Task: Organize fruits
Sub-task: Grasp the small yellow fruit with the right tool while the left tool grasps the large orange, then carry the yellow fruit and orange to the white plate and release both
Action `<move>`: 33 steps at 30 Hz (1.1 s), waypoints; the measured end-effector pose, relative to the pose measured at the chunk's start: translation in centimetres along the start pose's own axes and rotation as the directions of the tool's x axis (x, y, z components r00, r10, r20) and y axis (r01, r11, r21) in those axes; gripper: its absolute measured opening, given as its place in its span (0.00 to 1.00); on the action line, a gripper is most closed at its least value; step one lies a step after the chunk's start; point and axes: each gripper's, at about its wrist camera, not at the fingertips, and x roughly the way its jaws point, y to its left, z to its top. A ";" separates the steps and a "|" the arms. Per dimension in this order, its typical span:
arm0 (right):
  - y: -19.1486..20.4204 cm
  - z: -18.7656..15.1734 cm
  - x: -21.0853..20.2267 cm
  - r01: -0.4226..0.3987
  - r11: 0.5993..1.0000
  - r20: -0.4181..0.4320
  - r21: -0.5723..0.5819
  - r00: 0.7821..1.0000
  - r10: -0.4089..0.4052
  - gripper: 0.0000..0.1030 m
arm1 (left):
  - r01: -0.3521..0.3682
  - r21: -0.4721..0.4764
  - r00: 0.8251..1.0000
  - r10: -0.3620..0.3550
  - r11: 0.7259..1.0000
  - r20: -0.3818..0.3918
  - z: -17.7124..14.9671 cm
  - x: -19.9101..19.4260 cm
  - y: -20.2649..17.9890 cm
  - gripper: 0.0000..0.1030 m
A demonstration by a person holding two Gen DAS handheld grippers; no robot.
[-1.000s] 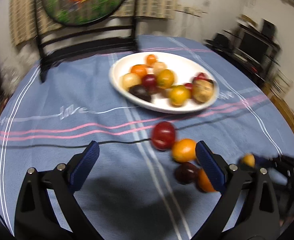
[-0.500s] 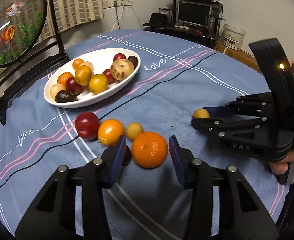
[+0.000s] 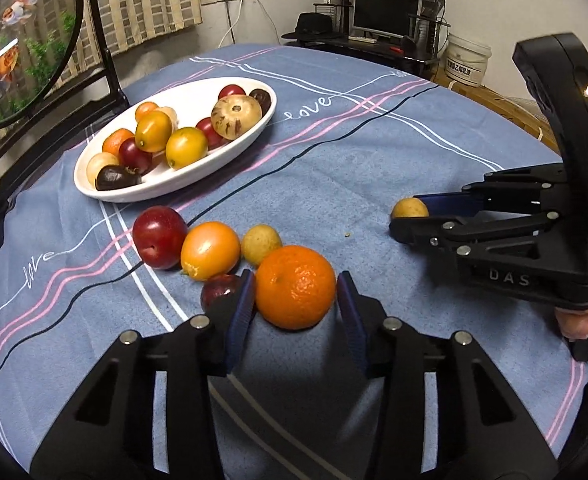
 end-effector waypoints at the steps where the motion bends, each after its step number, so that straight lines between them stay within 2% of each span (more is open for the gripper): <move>1: 0.0 0.0 0.0 -0.002 1.000 0.000 0.001 1.000 0.002 0.27 | -0.008 0.009 1.000 0.008 1.000 0.001 0.0 0.1 -0.2 0.44; 5: -0.1 0.0 0.0 -0.008 1.000 0.001 0.006 1.000 0.008 0.27 | -0.020 0.015 1.000 0.020 1.000 0.012 0.0 0.1 -0.4 0.42; 12: -0.3 0.0 -0.1 -0.022 1.000 0.003 0.017 1.000 0.022 0.27 | 0.013 -0.005 1.000 -0.013 1.000 0.021 0.1 -0.1 -0.1 0.40; 24: -0.4 -0.1 -0.2 -0.068 0.997 0.009 0.022 0.998 0.068 0.27 | 0.077 -0.084 0.993 -0.069 0.993 0.093 0.6 -1.8 0.9 0.40; 29: 0.1 1.3 -1.6 -0.122 0.993 0.087 0.006 0.989 0.121 0.27 | 0.049 -0.154 0.991 -0.028 0.987 0.133 1.3 -3.1 2.5 0.40; 33: 0.3 5.3 -2.6 -0.138 0.990 0.199 -0.011 0.970 0.137 0.27 | 0.021 -0.219 0.984 0.018 0.976 0.176 3.4 -4.3 5.3 0.40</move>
